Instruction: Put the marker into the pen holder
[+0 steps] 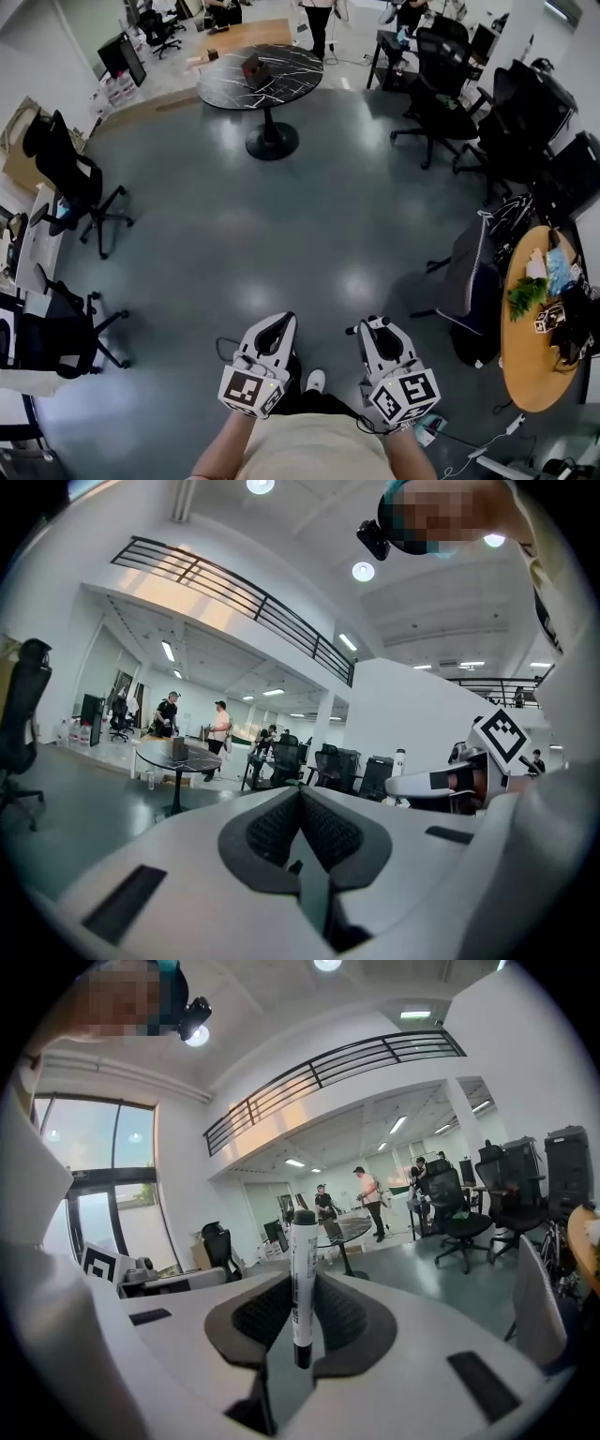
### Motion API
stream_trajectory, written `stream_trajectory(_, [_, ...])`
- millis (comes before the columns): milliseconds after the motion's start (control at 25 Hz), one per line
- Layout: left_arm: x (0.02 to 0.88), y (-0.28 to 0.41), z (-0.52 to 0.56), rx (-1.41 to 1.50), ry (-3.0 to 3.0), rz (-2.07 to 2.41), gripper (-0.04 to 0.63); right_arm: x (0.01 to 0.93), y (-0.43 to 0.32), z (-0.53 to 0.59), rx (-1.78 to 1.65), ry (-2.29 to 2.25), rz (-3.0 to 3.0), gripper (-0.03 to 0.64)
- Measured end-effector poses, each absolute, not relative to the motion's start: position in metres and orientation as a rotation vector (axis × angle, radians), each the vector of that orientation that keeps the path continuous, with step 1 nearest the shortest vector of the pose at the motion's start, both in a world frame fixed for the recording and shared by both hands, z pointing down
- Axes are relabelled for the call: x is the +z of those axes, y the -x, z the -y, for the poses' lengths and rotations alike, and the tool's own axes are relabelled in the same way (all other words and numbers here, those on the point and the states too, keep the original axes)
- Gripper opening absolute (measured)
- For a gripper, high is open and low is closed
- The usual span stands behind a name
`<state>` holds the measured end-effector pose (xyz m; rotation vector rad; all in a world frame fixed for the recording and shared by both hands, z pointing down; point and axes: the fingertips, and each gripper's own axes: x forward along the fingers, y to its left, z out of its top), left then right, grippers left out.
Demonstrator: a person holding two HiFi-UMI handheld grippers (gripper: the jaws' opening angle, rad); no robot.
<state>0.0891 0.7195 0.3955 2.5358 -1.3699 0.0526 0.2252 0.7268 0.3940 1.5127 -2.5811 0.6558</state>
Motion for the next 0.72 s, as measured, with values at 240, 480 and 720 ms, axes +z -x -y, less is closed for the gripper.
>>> stream_trajectory(240, [0.395,-0.064,-0.652,0.013,-2.55,1.316,0.008,0.385,-0.197,-0.67,0.617,-1.54,2.545,0.082])
stream_trajectory(480, [0.393,-0.043,-0.6,-0.011,-2.579,1.229,0.008,0.378,-0.169,-0.626,0.592,-1.591,2.479,0.083])
stream_trajectory(720, [0.389,-0.029,-0.565,-0.026,-2.615,1.18,0.008,0.37,-0.152,-0.595,0.555,-1.637,2.453,0.082])
